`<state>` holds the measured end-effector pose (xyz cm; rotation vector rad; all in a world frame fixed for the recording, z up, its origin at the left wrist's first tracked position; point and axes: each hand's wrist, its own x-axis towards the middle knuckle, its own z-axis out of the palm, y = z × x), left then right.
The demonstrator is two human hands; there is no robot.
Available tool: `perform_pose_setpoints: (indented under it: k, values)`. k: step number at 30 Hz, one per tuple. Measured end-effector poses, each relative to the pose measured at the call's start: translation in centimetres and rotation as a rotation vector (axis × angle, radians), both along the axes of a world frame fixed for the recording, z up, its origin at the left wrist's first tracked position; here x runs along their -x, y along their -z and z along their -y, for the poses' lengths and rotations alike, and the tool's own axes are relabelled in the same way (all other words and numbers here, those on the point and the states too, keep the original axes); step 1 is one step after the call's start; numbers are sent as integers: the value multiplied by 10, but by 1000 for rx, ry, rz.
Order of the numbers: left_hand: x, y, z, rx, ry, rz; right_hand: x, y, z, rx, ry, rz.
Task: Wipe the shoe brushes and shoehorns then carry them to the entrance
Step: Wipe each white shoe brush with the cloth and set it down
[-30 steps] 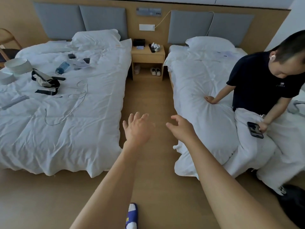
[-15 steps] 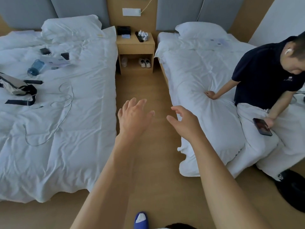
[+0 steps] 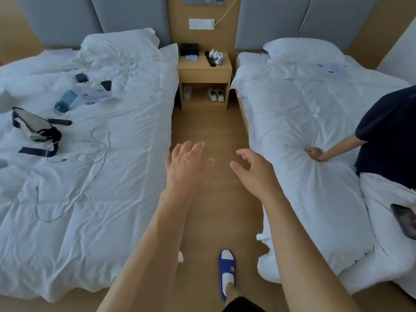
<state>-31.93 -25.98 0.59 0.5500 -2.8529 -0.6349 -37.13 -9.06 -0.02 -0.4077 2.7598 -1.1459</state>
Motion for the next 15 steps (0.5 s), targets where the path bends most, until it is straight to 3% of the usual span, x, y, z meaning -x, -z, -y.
perform_pose_setpoints:
  k: [7,15]
  values:
    - [115,-9,7,70,-54,62,119,-7,20,-37,-110,13]
    - [221,-8,11,24,-51,118,226,-4,29,-49,-189,80]
